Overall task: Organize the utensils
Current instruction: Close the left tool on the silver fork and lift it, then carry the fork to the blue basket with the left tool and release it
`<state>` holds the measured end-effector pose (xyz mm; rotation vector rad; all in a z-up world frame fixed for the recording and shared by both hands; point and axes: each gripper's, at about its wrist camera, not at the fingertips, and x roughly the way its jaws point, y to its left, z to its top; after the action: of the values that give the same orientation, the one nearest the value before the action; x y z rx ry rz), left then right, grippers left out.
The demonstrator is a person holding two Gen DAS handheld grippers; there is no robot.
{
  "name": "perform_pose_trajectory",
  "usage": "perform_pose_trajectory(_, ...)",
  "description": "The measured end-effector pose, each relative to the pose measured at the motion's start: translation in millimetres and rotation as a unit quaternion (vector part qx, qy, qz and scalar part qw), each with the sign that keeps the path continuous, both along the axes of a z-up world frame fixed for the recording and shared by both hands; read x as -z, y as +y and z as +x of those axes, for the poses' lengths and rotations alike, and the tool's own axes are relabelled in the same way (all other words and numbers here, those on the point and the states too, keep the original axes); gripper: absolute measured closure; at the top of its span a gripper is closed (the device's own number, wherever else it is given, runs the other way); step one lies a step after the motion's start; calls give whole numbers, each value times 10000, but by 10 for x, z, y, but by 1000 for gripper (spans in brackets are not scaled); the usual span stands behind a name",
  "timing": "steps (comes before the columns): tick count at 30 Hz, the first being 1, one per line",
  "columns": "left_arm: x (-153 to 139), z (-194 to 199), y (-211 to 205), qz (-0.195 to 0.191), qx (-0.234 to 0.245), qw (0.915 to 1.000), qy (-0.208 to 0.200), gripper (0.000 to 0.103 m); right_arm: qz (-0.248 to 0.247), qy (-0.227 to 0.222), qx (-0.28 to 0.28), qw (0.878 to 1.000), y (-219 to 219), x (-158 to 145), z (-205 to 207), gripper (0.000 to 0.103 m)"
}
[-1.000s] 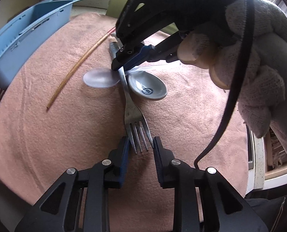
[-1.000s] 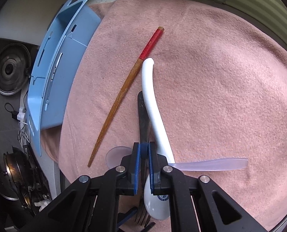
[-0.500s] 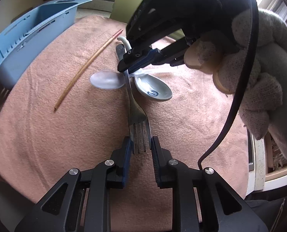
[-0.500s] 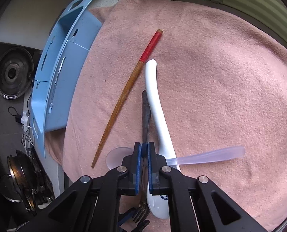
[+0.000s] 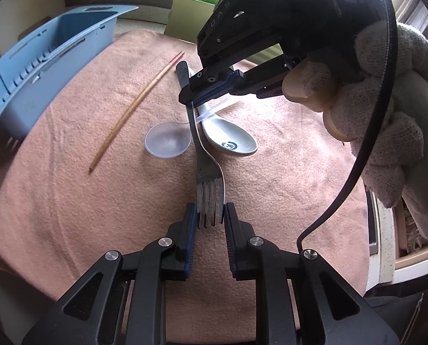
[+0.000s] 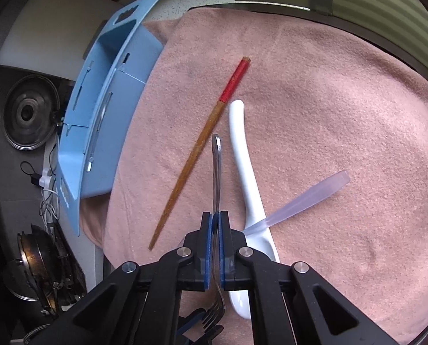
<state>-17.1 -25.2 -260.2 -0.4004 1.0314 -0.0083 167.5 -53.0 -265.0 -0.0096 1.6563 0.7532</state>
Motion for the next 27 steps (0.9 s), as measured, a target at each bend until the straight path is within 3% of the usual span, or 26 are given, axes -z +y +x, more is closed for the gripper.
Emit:
perform_pose_trajectory(8,-108,-40,-29,88,35,9999,-47,86,56,-4,65,10000,26,-48,13,100)
perform_pose_trajectory(9,-131,-43,-17,101,33,9999,-65,96,70,-8,79,9999,30,-65,16,100)
perform_pose_trajectory(19,-123,24,63,234,182,9996,7,96,41,-119,104,9999,138,-153,17,100)
perform_pose_trajectory(27,-297,-6,240,319,168,9991,-201,96,176,-54,275,9995,171,-255,68,100)
